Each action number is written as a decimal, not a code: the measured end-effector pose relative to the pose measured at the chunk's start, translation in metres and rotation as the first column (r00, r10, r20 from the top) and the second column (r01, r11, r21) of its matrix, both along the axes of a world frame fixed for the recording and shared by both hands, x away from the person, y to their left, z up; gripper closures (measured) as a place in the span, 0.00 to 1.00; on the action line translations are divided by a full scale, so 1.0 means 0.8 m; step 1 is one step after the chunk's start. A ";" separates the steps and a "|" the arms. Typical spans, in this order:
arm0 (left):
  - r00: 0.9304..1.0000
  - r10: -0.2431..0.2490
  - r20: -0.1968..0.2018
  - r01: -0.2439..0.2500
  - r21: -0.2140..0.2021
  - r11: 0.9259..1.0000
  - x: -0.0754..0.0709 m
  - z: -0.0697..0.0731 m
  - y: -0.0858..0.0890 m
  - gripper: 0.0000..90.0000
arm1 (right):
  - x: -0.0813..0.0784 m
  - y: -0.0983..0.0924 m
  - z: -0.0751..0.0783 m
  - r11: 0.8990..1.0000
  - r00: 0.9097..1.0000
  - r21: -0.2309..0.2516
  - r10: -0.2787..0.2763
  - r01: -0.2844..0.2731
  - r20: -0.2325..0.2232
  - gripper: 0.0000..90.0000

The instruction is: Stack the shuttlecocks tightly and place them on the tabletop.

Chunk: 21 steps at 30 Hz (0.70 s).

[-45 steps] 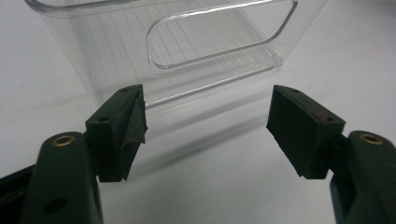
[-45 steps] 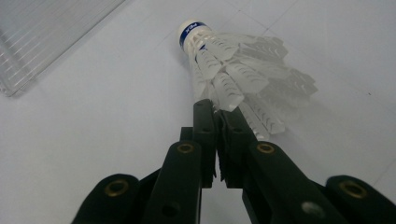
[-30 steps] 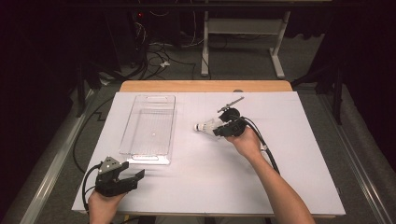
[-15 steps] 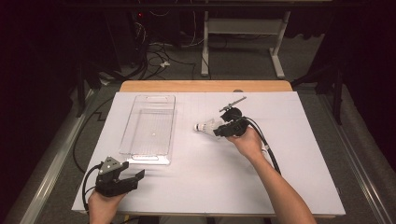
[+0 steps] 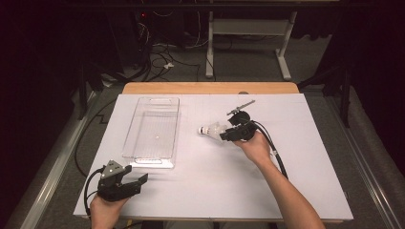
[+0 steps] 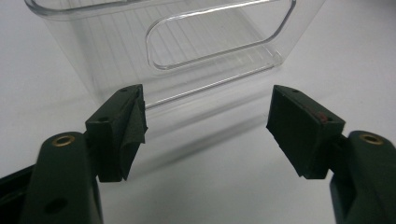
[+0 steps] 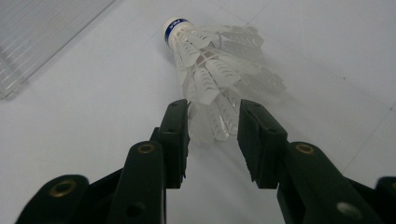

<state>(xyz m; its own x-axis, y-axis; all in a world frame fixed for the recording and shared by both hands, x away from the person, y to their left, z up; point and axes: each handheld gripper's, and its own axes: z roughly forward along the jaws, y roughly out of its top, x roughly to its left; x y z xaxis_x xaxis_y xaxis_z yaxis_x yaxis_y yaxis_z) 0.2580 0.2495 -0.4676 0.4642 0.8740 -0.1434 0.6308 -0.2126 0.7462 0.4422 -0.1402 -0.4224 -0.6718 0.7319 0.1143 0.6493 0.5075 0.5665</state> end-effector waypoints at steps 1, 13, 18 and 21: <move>1.000 0.000 0.000 0.000 0.000 1.000 0.000 0.000 0.000 0.32 | 0.000 -0.001 0.000 1.000 1.000 0.002 -0.005 0.005 -0.001 0.71; 1.000 -0.002 -0.001 0.002 0.000 1.000 0.000 0.000 -0.001 0.32 | -0.009 -0.010 0.008 1.000 1.000 0.015 -0.011 0.010 0.014 0.69; 1.000 -0.002 -0.001 0.002 0.000 1.000 0.000 0.000 -0.001 0.32 | -0.011 -0.012 0.009 1.000 1.000 0.024 -0.014 0.014 0.020 0.69; 1.000 -0.001 0.001 0.001 -0.002 1.000 0.000 0.000 0.000 0.32 | -0.011 -0.014 0.009 1.000 1.000 0.023 -0.015 0.014 0.021 0.69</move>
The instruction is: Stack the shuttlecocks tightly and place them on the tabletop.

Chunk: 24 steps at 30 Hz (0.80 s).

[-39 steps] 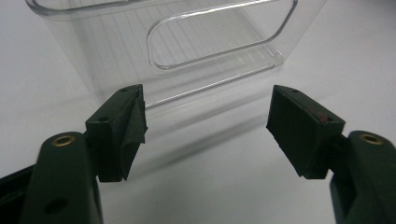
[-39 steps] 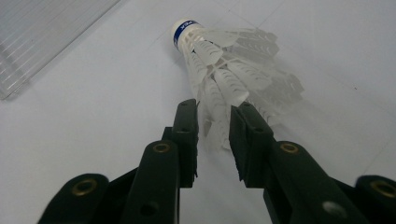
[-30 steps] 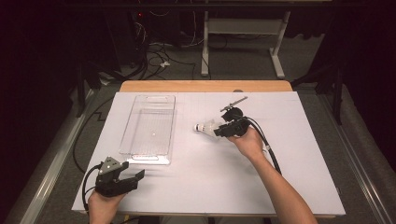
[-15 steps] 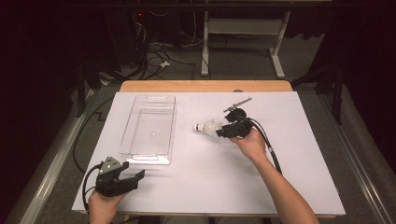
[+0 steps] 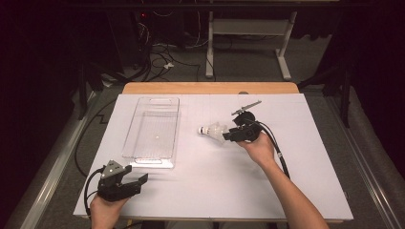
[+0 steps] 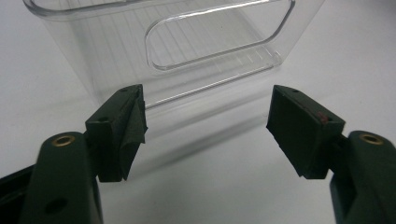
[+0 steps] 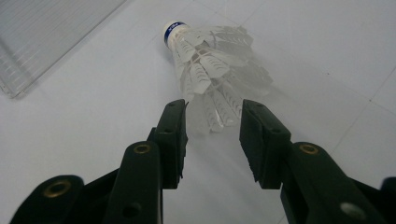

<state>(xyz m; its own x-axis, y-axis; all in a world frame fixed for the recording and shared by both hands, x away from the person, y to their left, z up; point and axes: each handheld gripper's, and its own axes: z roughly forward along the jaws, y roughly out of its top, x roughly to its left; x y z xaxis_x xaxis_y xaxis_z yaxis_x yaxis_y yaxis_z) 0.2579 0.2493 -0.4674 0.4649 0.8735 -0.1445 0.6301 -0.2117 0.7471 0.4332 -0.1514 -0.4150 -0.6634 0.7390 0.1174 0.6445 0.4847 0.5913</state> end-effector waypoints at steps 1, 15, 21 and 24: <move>1.000 0.000 0.000 0.000 -0.001 1.000 0.000 0.000 0.000 0.32 | -0.001 0.000 0.000 1.000 1.000 0.003 -0.003 0.003 -0.001 0.69; 1.000 -0.003 0.000 0.003 -0.003 1.000 0.001 0.000 0.000 0.32 | -0.012 -0.018 0.006 1.000 1.000 0.020 -0.020 0.020 0.020 0.68; 1.000 -0.005 -0.001 0.005 0.000 1.000 0.001 0.000 -0.001 0.32 | -0.016 -0.024 0.012 0.999 0.999 0.013 -0.030 0.030 0.024 0.68; 1.000 -0.004 -0.002 0.004 -0.002 1.000 0.000 0.001 0.000 0.32 | -0.018 -0.026 0.014 0.999 0.999 0.019 -0.036 0.035 0.025 0.68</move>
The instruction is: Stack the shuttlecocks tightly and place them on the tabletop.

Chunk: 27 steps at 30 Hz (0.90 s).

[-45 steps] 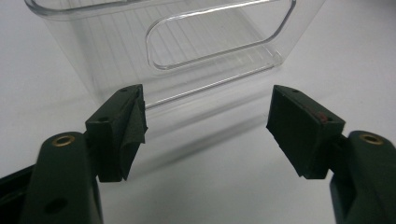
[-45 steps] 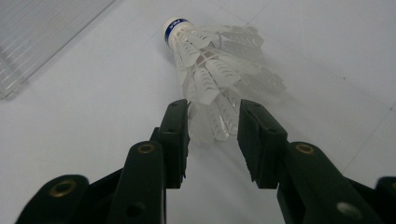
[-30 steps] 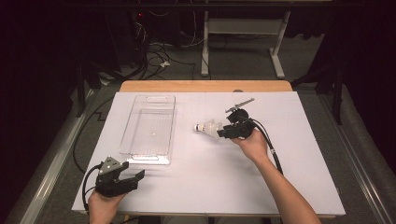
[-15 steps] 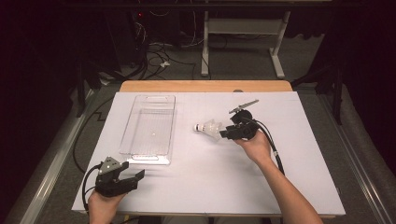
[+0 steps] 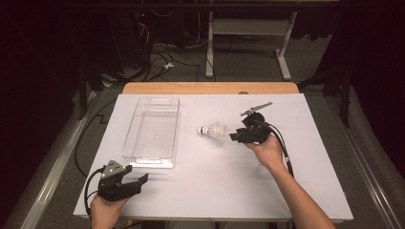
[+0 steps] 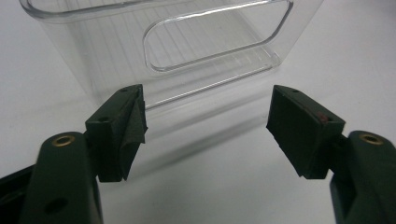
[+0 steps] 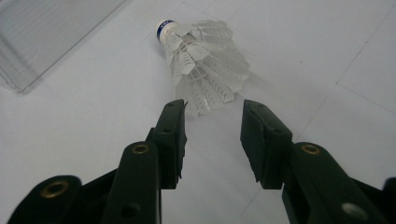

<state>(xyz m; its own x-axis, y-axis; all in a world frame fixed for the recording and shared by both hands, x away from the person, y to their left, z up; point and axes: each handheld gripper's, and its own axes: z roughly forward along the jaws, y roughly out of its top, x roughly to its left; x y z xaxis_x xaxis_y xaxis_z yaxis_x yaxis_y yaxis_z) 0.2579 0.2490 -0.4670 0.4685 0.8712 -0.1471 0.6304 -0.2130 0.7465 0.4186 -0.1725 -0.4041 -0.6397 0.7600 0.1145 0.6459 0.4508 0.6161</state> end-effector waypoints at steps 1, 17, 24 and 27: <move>1.000 0.001 0.002 -0.001 0.000 1.000 0.000 0.000 0.000 0.32 | -0.001 -0.001 0.001 1.000 1.000 -0.003 -0.001 0.001 -0.001 0.68; 1.000 -0.001 0.000 0.001 -0.002 1.000 0.000 0.000 0.000 0.32 | -0.016 -0.020 0.001 1.000 1.000 0.018 -0.022 0.022 0.008 0.67; 1.000 0.001 0.003 -0.001 -0.006 1.000 0.000 0.000 0.001 0.32 | -0.024 -0.026 0.002 1.000 0.999 0.017 -0.026 0.026 0.021 0.67; 1.000 0.000 0.002 0.000 -0.005 1.000 0.000 0.000 0.000 0.32 | -0.027 -0.028 0.002 0.999 0.999 0.016 -0.030 0.030 0.020 0.67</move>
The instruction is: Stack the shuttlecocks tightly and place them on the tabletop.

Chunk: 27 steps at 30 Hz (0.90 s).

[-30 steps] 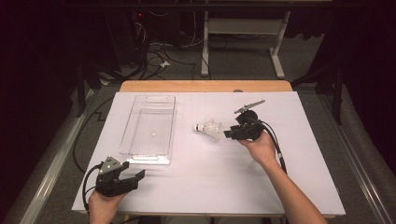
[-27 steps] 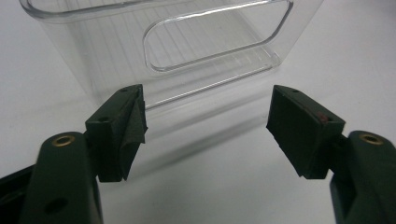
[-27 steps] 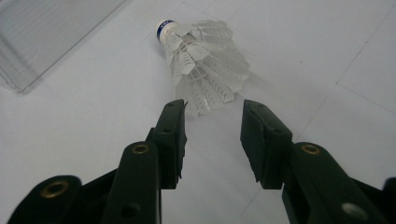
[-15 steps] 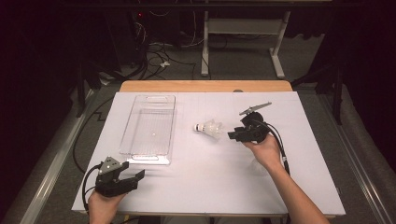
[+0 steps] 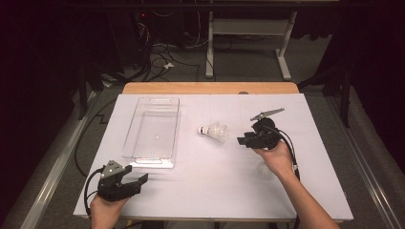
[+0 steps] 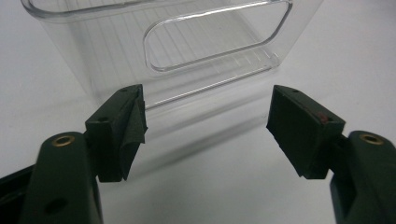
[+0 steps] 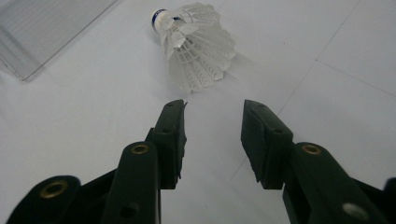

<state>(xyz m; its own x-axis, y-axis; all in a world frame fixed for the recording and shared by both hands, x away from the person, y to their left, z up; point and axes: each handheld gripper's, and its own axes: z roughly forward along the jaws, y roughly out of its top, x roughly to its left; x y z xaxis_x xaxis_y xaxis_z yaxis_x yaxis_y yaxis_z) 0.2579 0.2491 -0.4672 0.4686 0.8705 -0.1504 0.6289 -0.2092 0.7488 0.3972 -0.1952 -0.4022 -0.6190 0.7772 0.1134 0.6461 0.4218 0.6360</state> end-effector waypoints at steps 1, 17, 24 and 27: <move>1.000 0.000 0.000 0.000 0.000 1.000 0.000 0.000 0.000 0.32 | -0.001 -0.001 0.001 1.000 1.000 0.000 0.000 0.000 0.001 0.67; 1.000 0.004 -0.003 -0.004 -0.005 1.000 0.000 0.000 0.000 0.32 | -0.021 -0.021 0.004 1.000 1.000 -0.004 -0.014 0.014 0.000 0.67; 1.000 0.004 -0.003 -0.004 -0.007 1.000 0.001 0.000 0.000 0.32 | -0.028 -0.029 -0.001 1.000 1.000 -0.008 -0.019 0.019 -0.011 0.67; 1.000 0.004 -0.002 -0.004 -0.008 1.000 0.000 0.000 0.001 0.32 | -0.031 -0.030 -0.001 1.000 1.000 -0.007 -0.020 0.020 -0.011 0.67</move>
<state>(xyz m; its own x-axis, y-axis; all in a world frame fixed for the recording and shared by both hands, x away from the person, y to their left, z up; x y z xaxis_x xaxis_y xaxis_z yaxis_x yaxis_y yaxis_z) 0.2581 0.2497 -0.4673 0.4649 0.8711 -0.1582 0.6315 -0.2011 0.7488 0.3727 -0.2196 -0.4031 -0.6019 0.7902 0.1153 0.6617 0.4127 0.6260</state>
